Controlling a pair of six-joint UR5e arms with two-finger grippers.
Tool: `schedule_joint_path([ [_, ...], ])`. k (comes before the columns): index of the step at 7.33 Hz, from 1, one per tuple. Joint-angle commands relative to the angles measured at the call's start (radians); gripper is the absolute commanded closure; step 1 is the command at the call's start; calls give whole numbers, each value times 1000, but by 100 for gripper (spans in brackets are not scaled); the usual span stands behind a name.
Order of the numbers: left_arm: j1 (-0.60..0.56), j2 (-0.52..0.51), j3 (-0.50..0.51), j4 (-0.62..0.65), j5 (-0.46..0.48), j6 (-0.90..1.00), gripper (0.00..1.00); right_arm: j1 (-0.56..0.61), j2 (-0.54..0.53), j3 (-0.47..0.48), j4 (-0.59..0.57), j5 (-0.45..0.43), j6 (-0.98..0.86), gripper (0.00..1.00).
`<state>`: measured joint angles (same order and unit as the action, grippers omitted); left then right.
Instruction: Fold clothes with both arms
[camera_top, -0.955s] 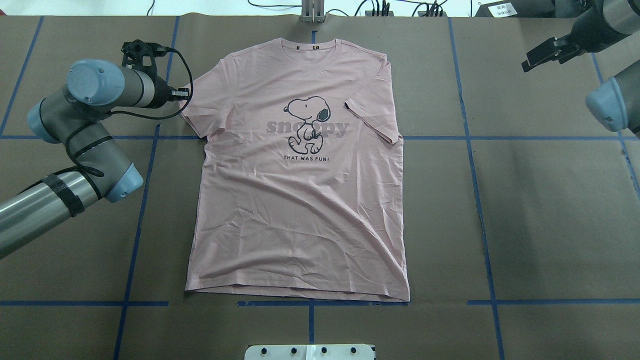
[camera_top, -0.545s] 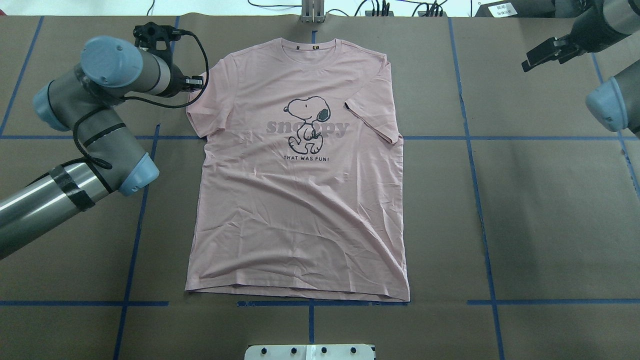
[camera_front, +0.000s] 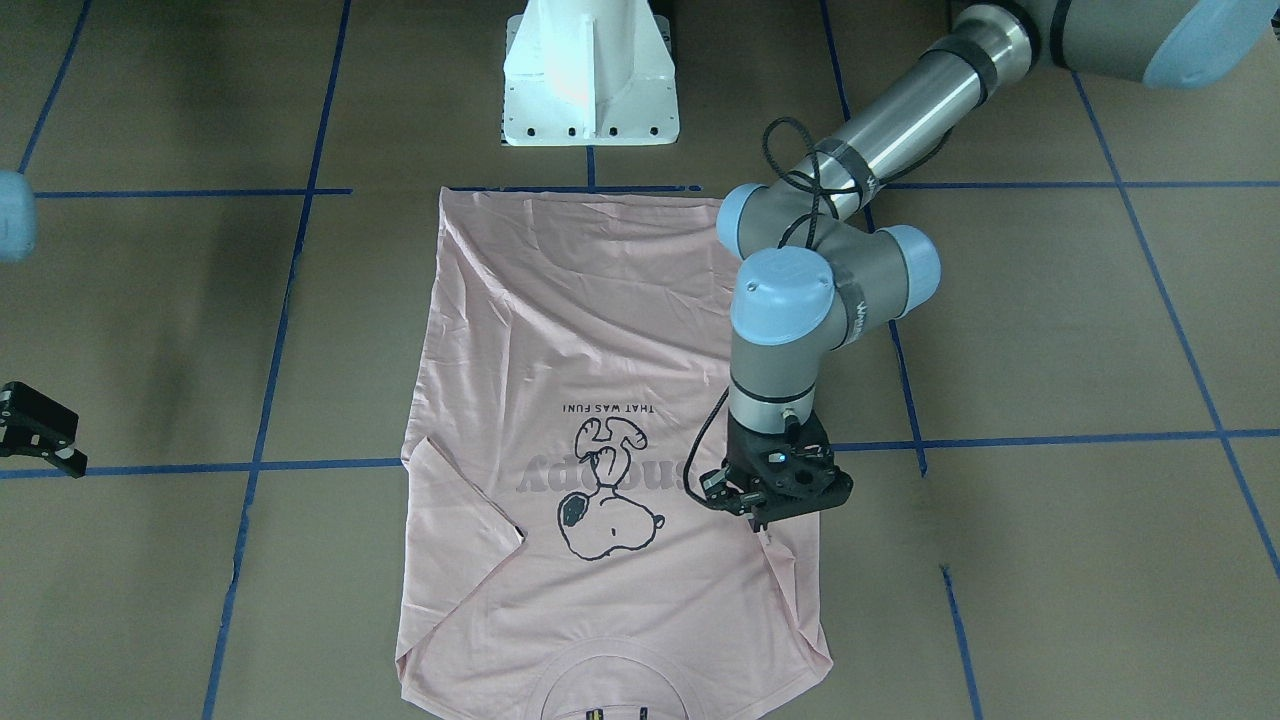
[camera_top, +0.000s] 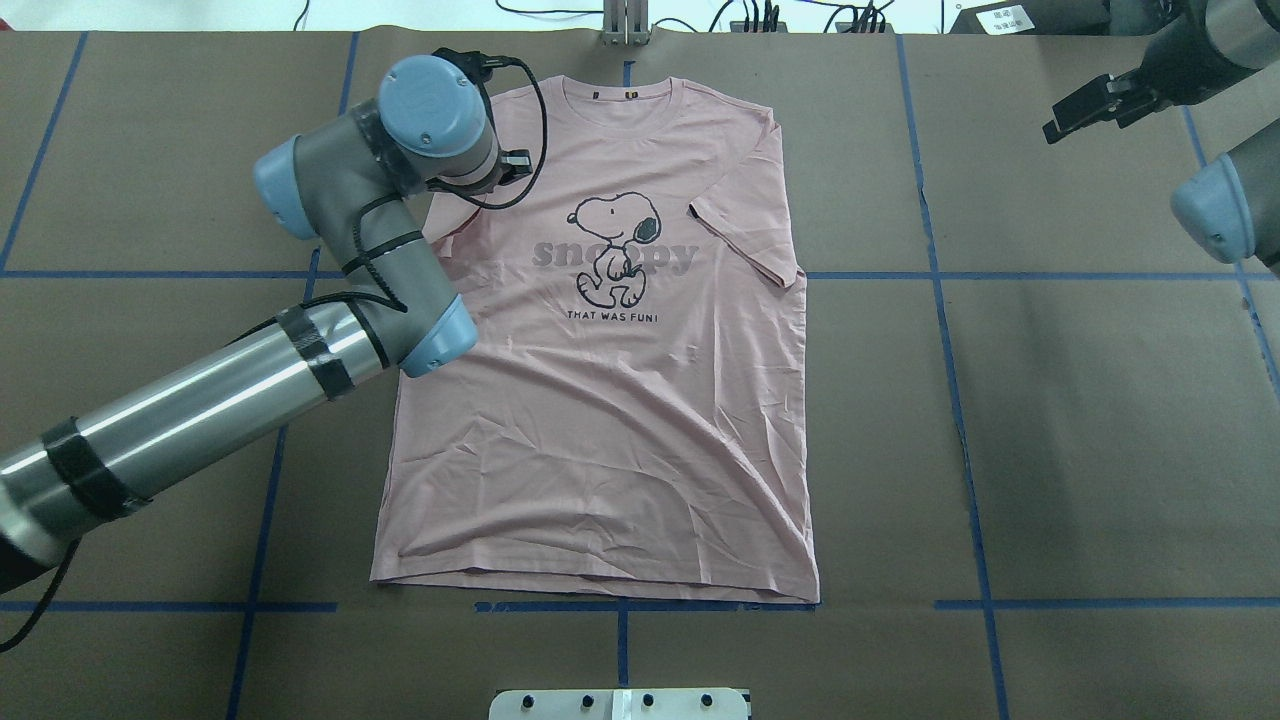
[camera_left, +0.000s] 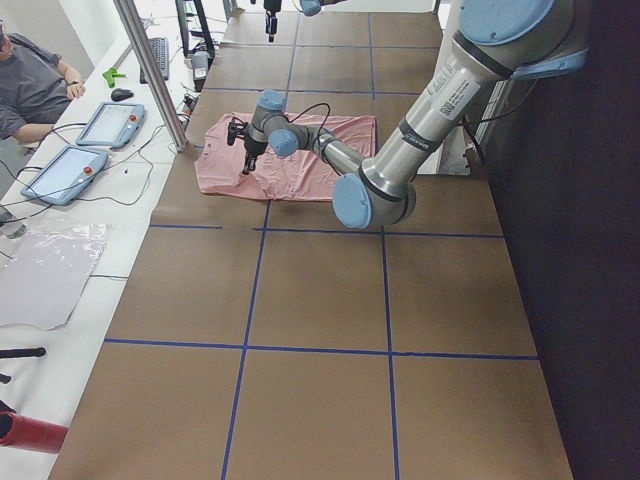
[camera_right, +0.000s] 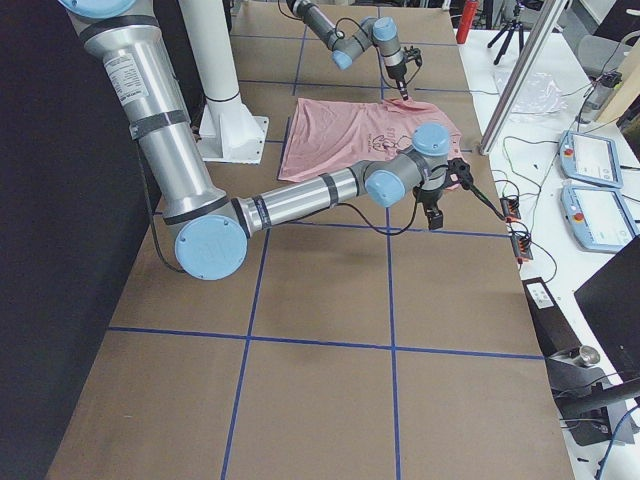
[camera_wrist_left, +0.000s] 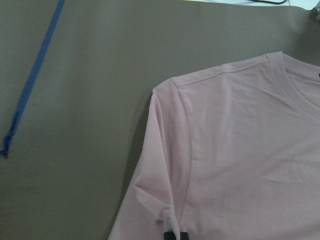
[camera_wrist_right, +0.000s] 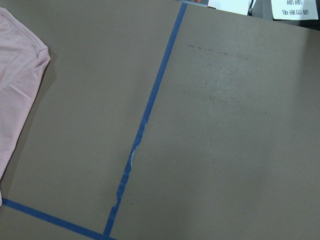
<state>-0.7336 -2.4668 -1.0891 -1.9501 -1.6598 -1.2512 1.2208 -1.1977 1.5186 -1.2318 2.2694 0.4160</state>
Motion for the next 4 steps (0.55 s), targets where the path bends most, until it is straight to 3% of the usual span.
schedule_joint_path([
  [1,5,-49,69,10,31,43,46,-1,1,0,0,-1,1,0],
  [2,2,-37,55,8,26,134,0,-1,1,0,0,-1,1,0],
  [3,2,-12,-7,4,20,183,0,-1,3,5,0,1,3,0],
  [4,0,50,-131,10,-30,219,0,-1,1,29,-2,2,22,0],
])
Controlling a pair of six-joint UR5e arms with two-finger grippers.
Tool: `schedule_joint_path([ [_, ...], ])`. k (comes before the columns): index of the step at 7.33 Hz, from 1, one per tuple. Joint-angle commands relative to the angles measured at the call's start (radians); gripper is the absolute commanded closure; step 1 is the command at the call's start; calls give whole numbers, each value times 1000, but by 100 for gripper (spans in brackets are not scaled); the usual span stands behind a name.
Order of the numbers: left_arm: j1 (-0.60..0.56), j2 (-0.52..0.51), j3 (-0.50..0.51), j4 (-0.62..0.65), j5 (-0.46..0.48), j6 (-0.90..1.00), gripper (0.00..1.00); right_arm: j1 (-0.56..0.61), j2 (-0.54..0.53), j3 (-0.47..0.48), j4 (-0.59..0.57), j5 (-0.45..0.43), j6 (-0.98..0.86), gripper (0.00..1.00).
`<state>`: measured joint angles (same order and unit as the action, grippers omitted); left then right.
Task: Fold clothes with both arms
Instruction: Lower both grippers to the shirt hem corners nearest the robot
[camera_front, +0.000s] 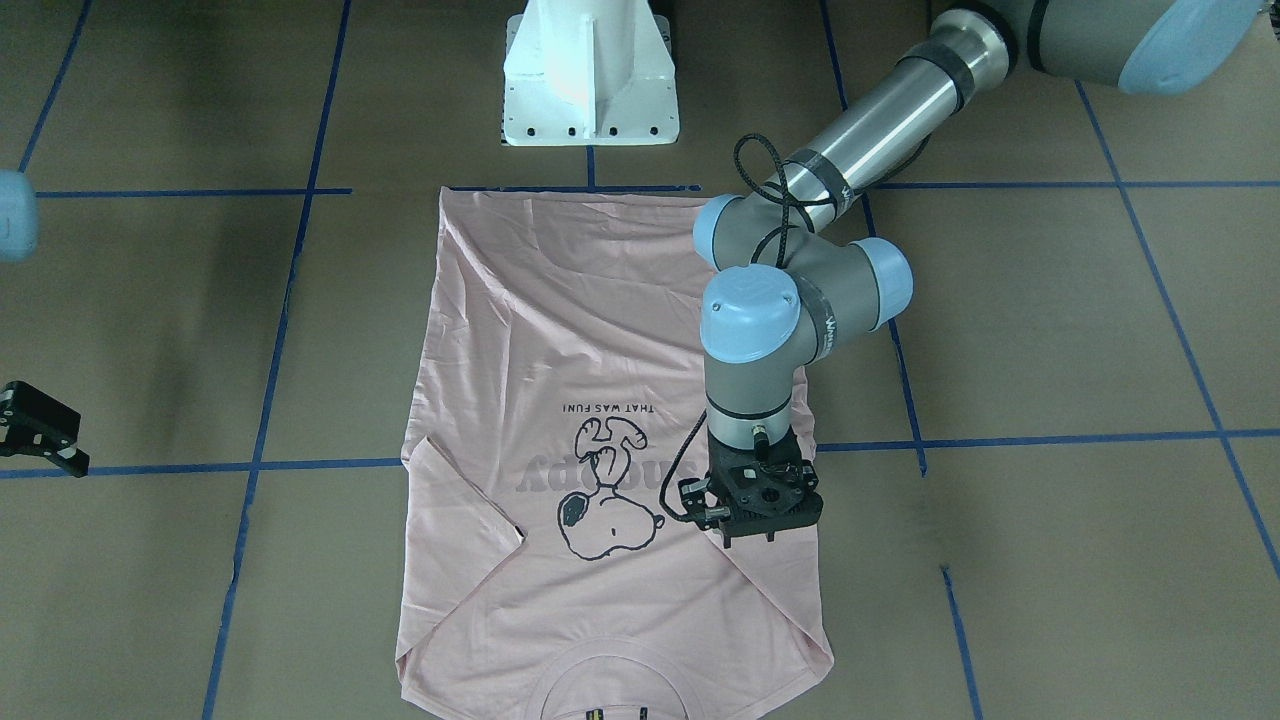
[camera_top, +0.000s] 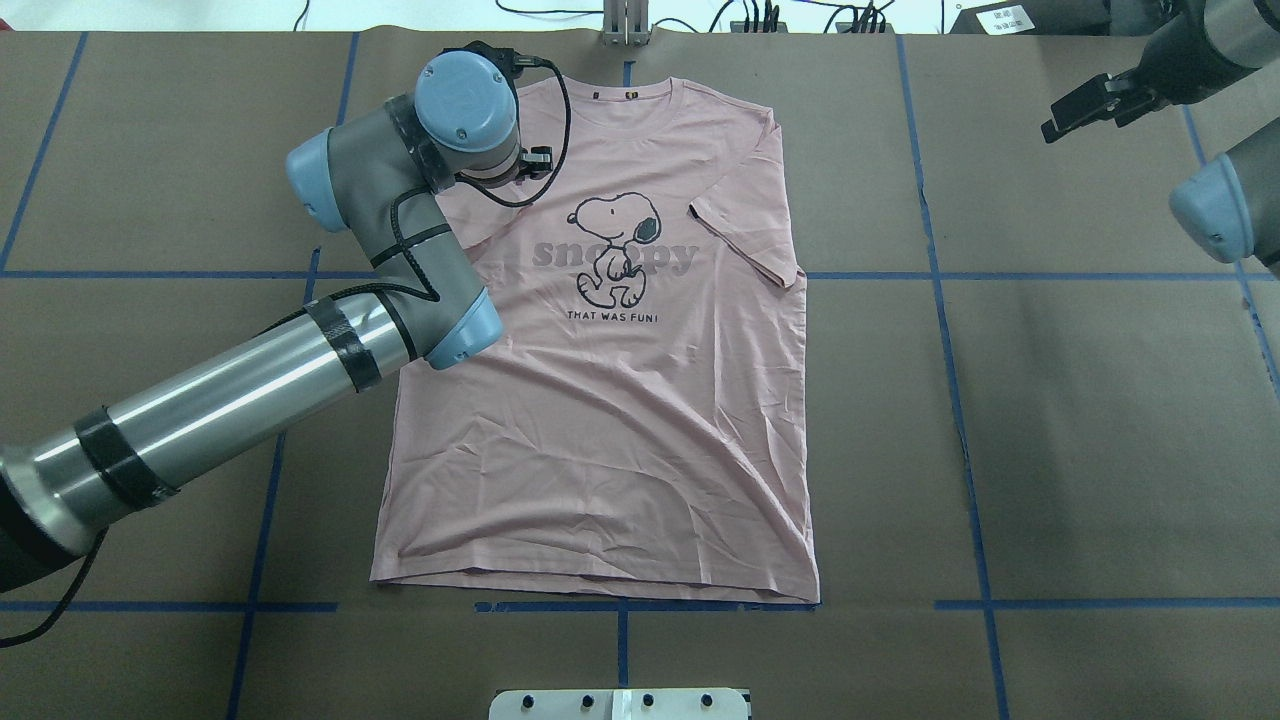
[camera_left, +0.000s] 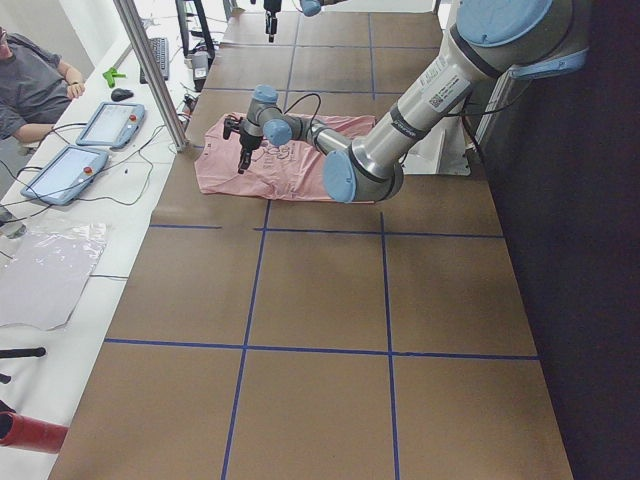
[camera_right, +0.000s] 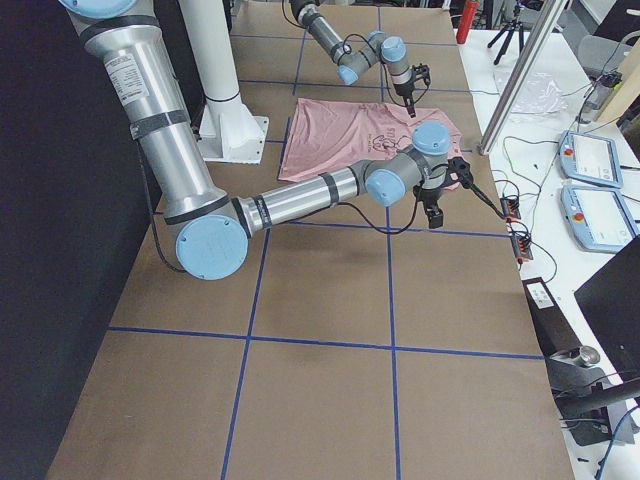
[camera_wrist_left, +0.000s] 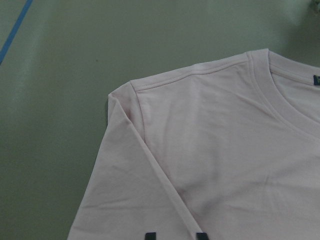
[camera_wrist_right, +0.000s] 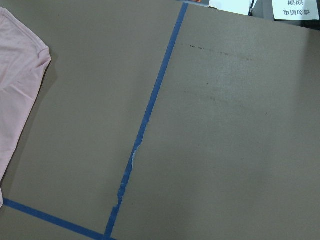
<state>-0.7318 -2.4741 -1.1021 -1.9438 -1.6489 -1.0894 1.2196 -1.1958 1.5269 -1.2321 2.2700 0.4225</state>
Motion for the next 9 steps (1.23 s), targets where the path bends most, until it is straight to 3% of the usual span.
schedule_joint_path([
  [1,-1,155,-263,5,-92,63,0,-8,-2,57,-1,6,104,0],
  [4,35,358,-630,66,-129,62,0,-202,-104,339,-10,-62,472,0],
  [6,110,493,-830,68,-129,2,0,-431,-238,566,-12,-255,722,0],
  [9,253,679,-1000,62,-74,-140,0,-825,-362,711,-14,-615,1047,11],
])
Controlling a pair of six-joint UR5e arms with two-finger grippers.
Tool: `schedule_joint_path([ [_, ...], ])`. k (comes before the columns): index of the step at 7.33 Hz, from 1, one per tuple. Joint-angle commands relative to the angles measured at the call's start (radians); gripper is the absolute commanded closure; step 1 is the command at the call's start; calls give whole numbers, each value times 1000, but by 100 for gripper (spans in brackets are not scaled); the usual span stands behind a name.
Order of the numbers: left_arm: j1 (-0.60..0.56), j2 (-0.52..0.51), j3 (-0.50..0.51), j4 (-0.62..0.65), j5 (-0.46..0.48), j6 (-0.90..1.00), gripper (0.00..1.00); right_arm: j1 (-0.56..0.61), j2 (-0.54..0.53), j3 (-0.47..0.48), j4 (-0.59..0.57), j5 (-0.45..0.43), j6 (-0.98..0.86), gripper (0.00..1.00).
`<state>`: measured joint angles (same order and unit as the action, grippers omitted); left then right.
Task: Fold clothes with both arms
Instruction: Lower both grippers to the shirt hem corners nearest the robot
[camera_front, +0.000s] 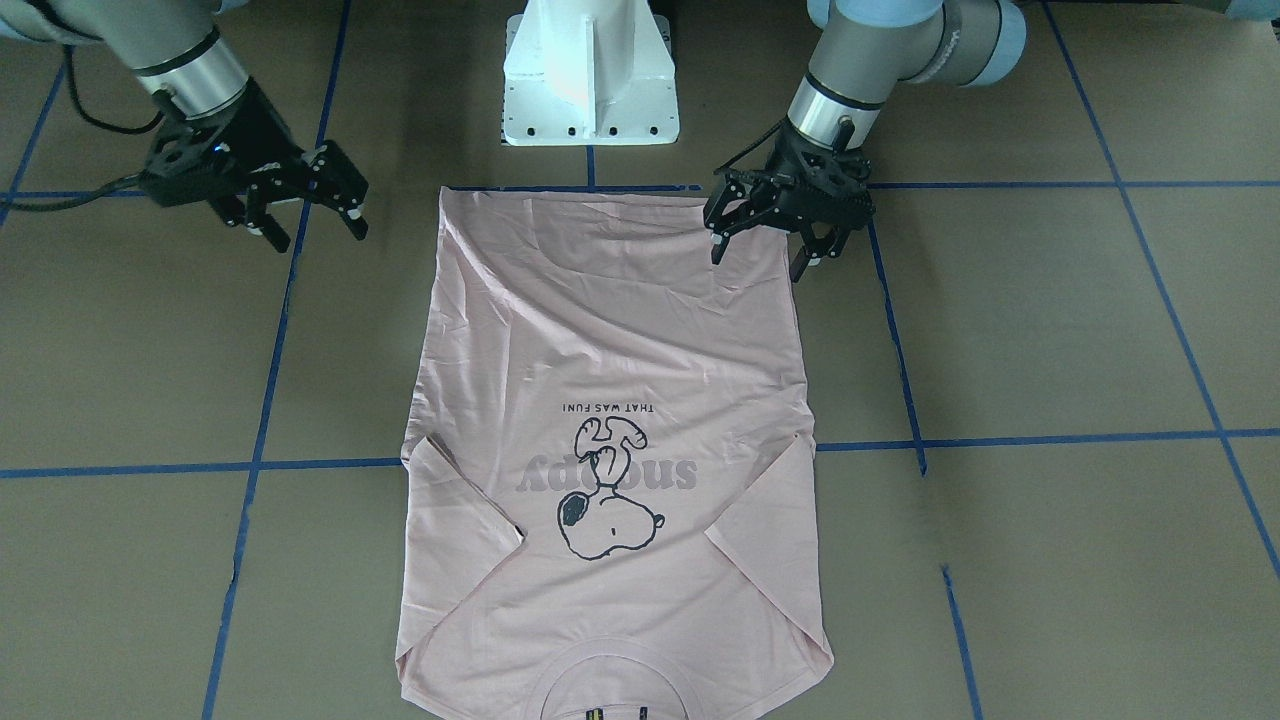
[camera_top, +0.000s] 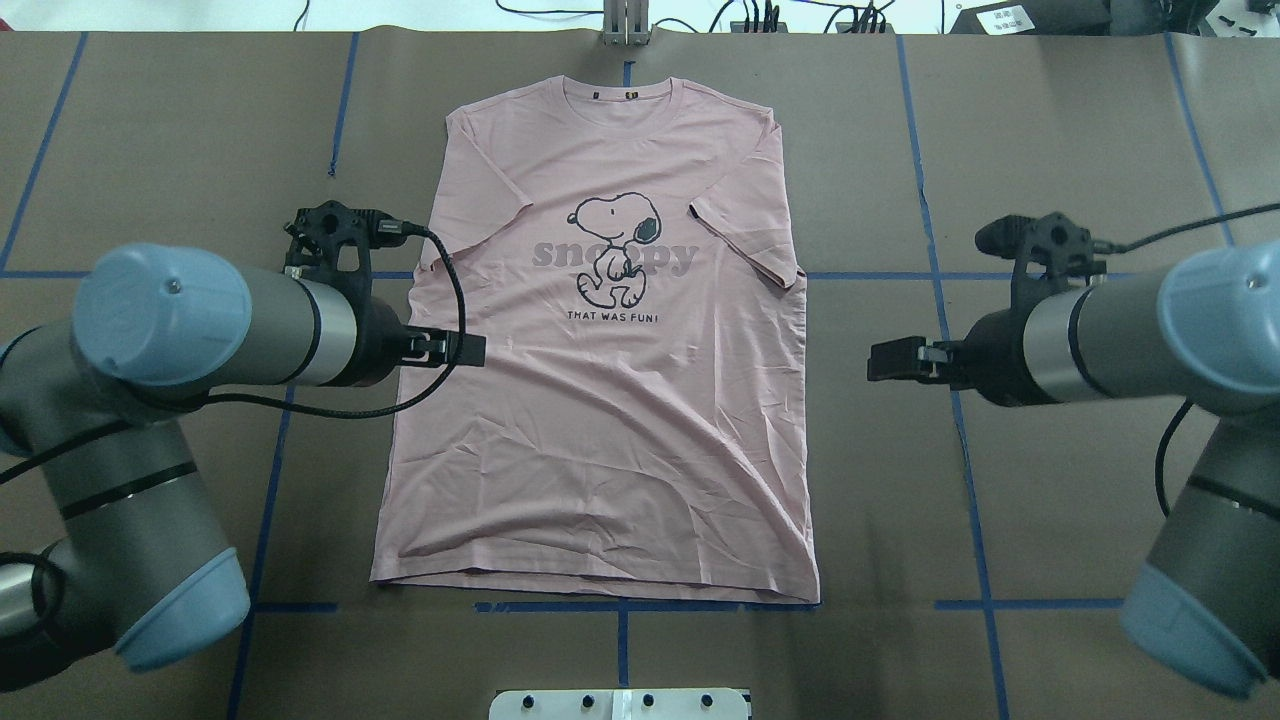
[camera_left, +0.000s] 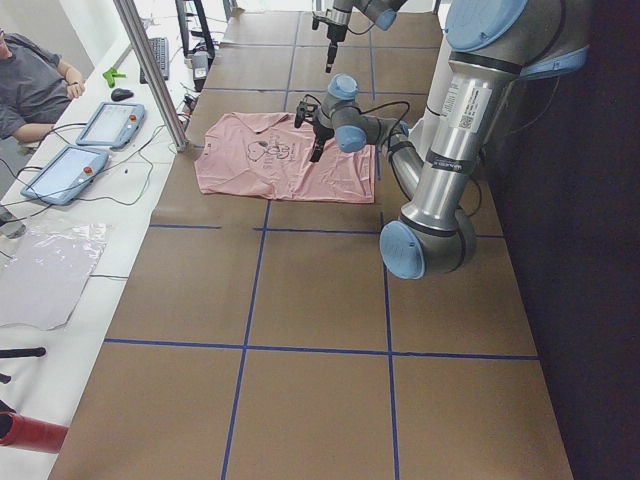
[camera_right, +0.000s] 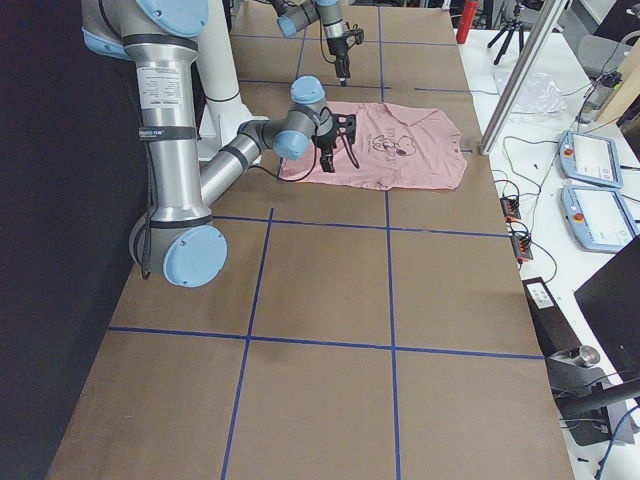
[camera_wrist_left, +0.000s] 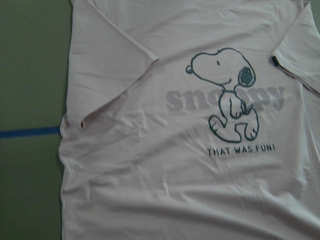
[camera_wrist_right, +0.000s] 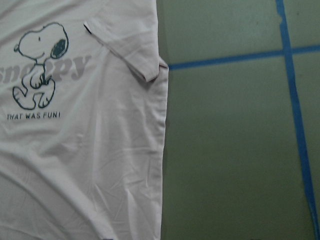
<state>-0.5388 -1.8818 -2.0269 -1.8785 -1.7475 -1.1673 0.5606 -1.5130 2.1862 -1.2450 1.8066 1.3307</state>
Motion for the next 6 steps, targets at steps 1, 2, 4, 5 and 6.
schedule_joint_path([
  [1,136,142,-108,-5,78,-125,9,-288,-47,50,-2,-285,206,11],
  [2,208,192,-107,-8,117,-208,31,-339,-49,50,-2,-332,223,11],
  [4,295,225,-81,-10,190,-316,54,-343,-49,50,-1,-340,225,11],
  [5,299,242,-63,-10,191,-315,54,-343,-47,49,-1,-342,225,11],
  [6,301,242,-41,-10,189,-313,54,-343,-47,47,-2,-343,225,11],
])
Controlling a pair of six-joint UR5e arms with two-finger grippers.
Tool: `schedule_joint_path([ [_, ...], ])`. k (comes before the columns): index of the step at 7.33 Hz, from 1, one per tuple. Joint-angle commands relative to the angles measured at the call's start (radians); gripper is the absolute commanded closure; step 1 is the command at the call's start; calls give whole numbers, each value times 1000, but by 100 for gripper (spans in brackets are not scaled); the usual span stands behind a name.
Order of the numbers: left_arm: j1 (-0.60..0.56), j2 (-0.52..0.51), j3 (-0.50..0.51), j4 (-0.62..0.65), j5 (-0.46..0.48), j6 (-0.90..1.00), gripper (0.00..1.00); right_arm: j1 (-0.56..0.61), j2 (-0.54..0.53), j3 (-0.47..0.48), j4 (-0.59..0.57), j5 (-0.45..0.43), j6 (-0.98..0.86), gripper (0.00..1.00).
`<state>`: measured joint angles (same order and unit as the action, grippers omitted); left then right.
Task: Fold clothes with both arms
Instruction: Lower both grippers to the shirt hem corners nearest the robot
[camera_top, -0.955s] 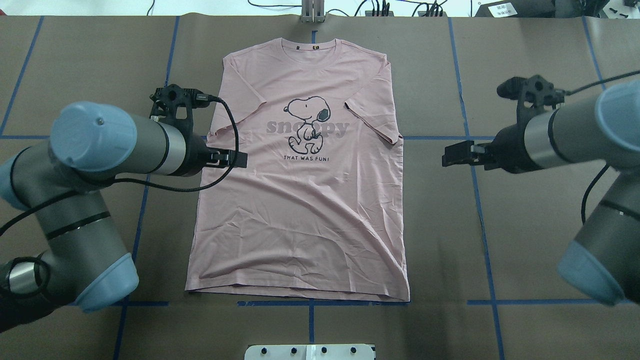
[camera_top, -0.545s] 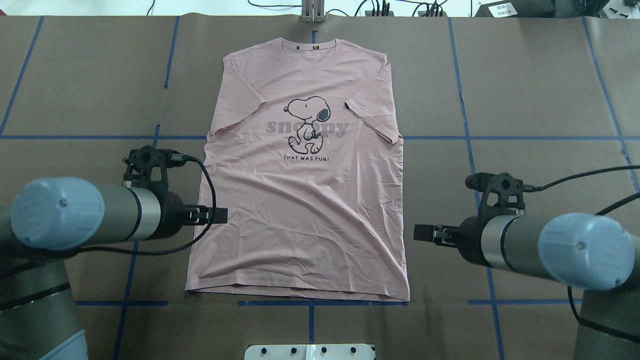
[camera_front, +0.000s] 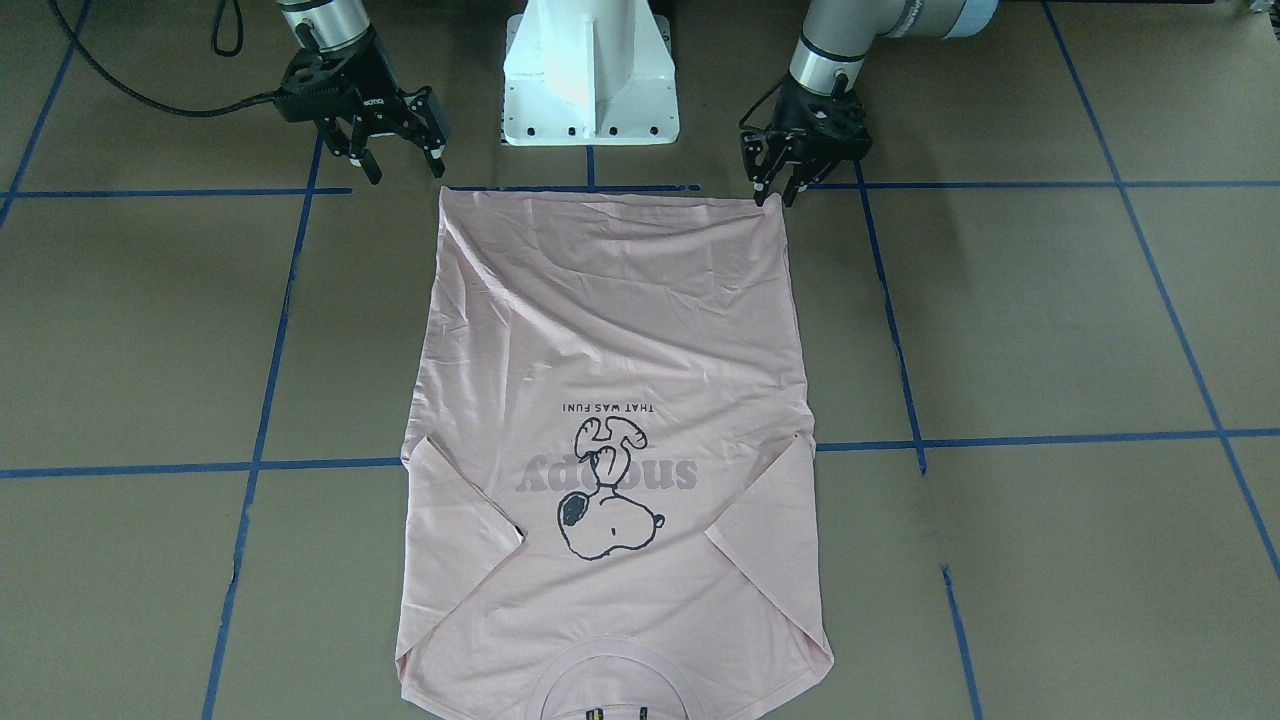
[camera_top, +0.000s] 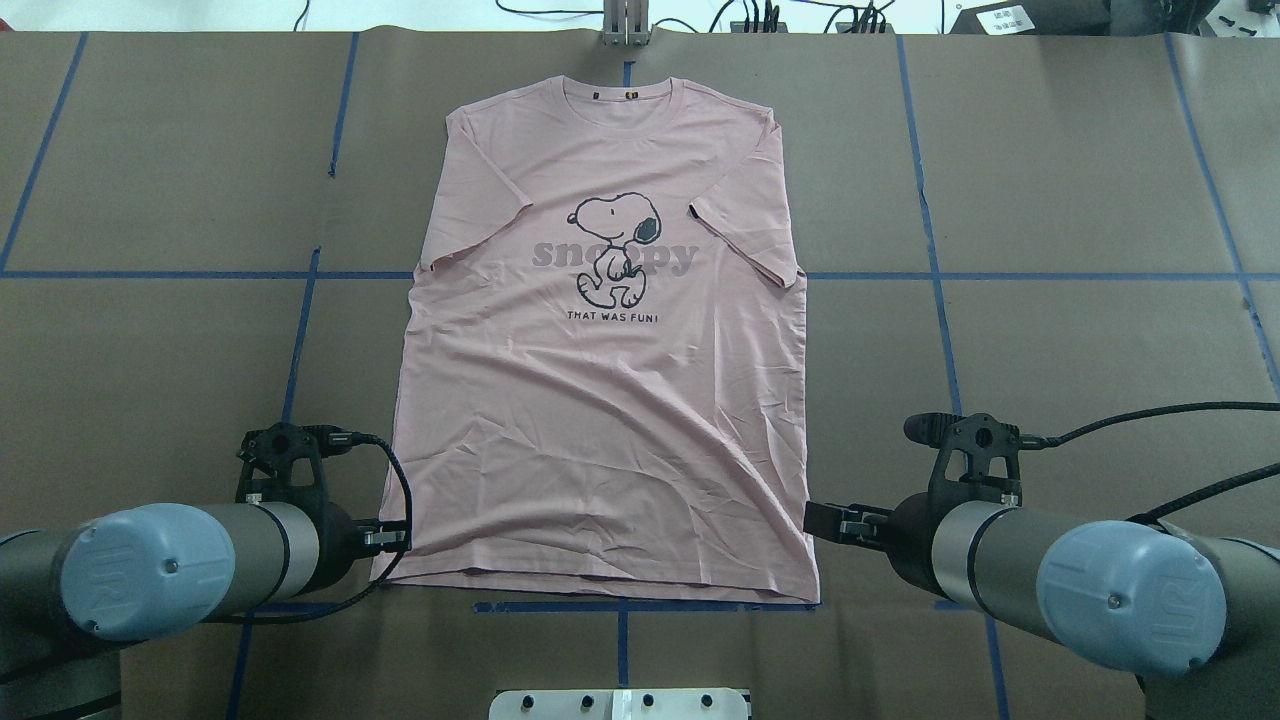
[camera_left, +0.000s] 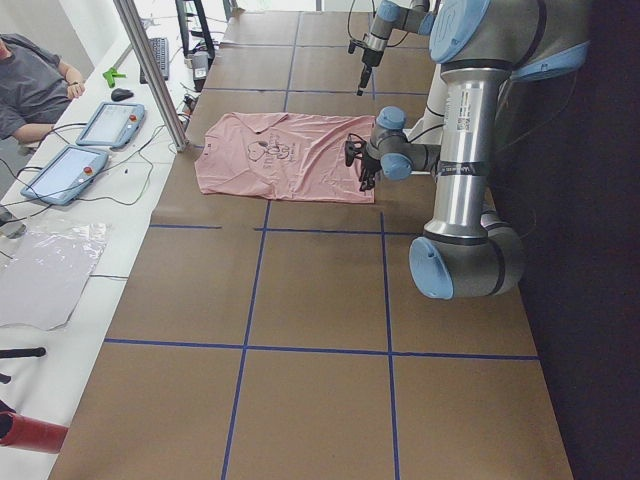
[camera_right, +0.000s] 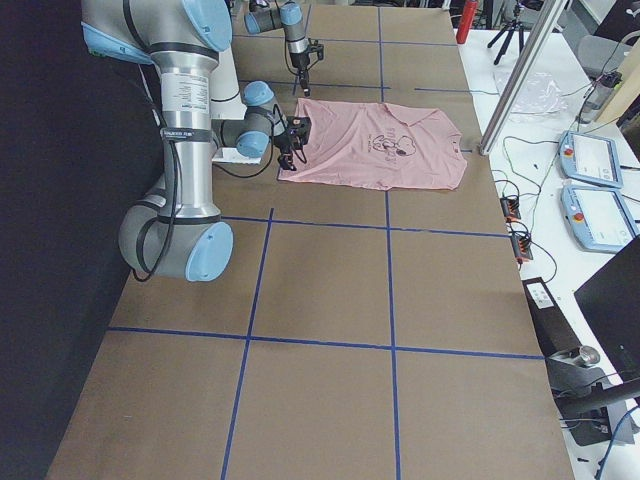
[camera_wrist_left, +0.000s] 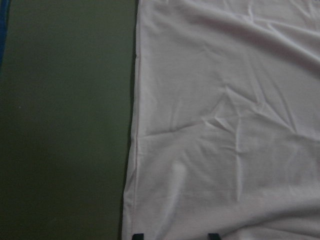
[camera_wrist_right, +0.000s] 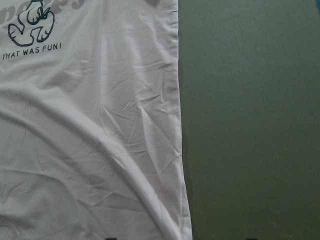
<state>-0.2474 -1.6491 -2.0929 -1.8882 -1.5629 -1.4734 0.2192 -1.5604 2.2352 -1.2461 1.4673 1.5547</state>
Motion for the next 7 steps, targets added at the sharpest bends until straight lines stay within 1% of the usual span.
schedule_joint_path([
  [1,10,9,33,0,4,-7,54,-1,0,-3,0,-10,1,11],
  [7,42,3,51,-3,3,-7,56,-3,0,-6,1,-12,1,11],
])
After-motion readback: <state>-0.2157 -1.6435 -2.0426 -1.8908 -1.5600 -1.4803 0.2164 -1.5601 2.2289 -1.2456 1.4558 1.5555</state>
